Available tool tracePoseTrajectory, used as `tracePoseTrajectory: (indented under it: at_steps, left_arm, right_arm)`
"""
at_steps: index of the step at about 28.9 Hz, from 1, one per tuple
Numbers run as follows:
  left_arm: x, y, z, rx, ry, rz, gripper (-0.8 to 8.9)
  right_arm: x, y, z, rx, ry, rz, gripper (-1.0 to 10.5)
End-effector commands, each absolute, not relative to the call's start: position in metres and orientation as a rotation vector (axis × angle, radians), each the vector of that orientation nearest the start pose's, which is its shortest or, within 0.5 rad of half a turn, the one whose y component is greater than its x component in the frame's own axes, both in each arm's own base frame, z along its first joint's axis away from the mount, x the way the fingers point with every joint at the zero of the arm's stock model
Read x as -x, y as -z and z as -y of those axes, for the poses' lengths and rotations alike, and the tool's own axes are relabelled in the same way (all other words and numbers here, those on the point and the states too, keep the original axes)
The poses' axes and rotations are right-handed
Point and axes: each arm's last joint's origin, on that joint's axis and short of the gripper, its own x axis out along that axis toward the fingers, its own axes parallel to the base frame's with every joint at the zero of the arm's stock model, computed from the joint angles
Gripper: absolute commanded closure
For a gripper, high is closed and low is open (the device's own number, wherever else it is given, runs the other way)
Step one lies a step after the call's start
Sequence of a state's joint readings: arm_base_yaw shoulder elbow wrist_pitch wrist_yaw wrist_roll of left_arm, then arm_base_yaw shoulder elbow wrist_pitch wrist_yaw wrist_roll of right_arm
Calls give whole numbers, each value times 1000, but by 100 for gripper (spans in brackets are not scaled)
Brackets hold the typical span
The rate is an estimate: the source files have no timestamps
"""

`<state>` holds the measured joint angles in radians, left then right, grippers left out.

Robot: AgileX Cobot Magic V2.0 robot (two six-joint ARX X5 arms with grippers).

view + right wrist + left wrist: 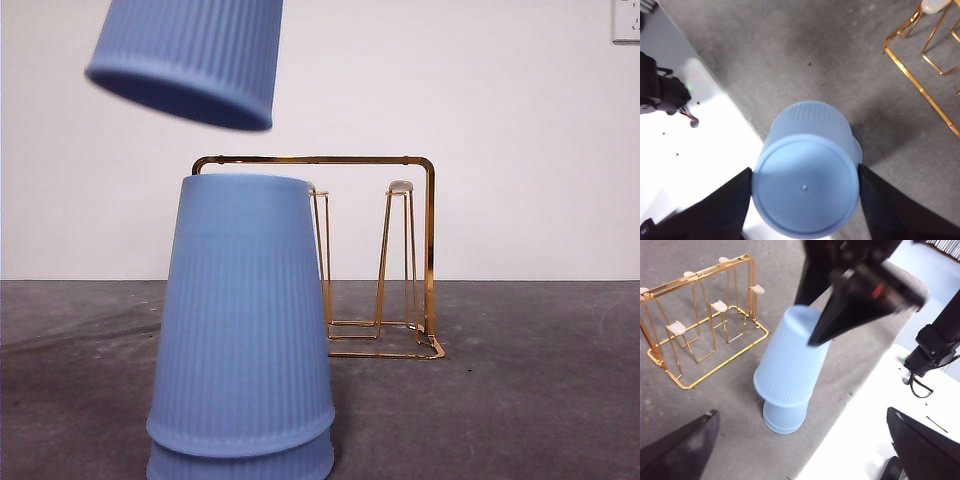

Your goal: Pick the top cup and place it on cupholder, pick up the mid cup and place it on cupholder, last pick the bottom cup and place it on cupholder.

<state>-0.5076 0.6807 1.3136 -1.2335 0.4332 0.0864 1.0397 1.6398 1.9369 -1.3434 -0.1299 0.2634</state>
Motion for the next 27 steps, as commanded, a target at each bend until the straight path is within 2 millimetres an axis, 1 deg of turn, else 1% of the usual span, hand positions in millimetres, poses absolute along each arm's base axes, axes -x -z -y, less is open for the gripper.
tracePoseTrajectory:
  at_steps: [1, 7, 10, 13, 15, 17, 21, 25, 27]
  left_arm:
    - [-40, -415, 37, -104, 946, -556, 284]
    - [-41, -416, 37, -104, 946, -551, 284]
    - [-41, -416, 37, -103, 946, -545, 284]
    - [-41, -416, 37, -103, 946, -542, 284]
    - [-41, -417, 37, -103, 946, -539, 284]
    - [-41, -417, 37, -103, 947, -536, 284]
    - [-42, -417, 37, -103, 947, -533, 284]
    - [-42, -418, 38, -102, 947, -517, 284]
    - [-42, -418, 38, -102, 947, -515, 284]
  right_arm:
    - [-141, -425, -247, 270, -879, -1127, 704]
    - [-143, -445, -215, 217, -764, -1023, 704]
    - [-149, -452, -198, 188, -689, -984, 704]
    - [-159, -453, -189, 177, -620, -969, 704]
    - [-167, -451, -184, 195, -574, -956, 704]
    - [-175, -448, -183, 212, -536, -956, 704]
    - [-201, -438, -177, 216, -461, -993, 704]
    - [-220, -427, -177, 217, -425, -1036, 704]
    - [-228, -421, -178, 214, -434, -1064, 704]
